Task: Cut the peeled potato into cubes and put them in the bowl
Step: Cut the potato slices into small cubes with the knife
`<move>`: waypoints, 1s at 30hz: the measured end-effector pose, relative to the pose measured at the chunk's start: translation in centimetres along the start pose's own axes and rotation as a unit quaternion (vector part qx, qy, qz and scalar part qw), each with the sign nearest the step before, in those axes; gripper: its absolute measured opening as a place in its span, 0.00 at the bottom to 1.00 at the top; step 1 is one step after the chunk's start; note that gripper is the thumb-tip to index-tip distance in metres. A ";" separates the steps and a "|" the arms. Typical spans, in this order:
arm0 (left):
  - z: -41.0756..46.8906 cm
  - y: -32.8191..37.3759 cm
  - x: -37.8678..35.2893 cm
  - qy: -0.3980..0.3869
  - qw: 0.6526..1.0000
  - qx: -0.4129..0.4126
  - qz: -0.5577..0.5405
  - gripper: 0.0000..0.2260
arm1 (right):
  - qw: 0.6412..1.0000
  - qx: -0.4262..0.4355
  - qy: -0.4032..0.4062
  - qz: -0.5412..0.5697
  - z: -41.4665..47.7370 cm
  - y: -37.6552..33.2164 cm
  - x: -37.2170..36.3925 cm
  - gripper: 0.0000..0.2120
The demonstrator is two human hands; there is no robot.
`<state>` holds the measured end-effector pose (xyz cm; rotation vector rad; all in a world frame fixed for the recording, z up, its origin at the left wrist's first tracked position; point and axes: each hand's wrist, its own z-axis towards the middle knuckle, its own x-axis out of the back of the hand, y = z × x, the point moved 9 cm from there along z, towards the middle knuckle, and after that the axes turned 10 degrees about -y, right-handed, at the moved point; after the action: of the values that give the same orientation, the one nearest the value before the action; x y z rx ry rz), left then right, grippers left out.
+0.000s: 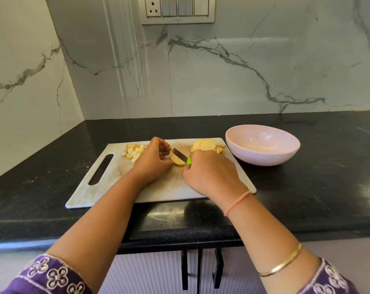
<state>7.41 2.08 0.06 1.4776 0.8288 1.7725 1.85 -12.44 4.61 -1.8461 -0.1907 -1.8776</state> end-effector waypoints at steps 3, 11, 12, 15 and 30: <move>0.2 0.3 0.3 0.004 1.000 -0.009 0.013 0.15 | 1.000 -0.002 -0.005 -0.003 0.8 -0.2 0.0 0.08; 0.5 -0.1 0.8 0.016 1.000 -0.006 0.012 0.15 | 0.999 0.017 -0.016 -0.038 1.2 -1.4 0.7 0.05; 0.5 -0.1 0.7 0.014 1.000 -0.006 0.010 0.15 | 0.999 0.018 -0.014 -0.044 1.2 -1.5 0.7 0.04; 0.5 -0.2 0.5 0.009 1.000 -0.003 0.003 0.16 | 0.999 0.023 -0.005 -0.049 1.2 -1.8 0.6 0.04; 0.6 -0.2 0.6 0.018 0.998 -0.002 0.064 0.16 | 0.997 0.040 -0.004 -0.058 -0.4 -2.4 0.5 0.06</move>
<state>8.00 2.71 0.32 1.5306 0.7635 1.8998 0.44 -10.64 5.68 -1.8242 -0.3784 -1.9106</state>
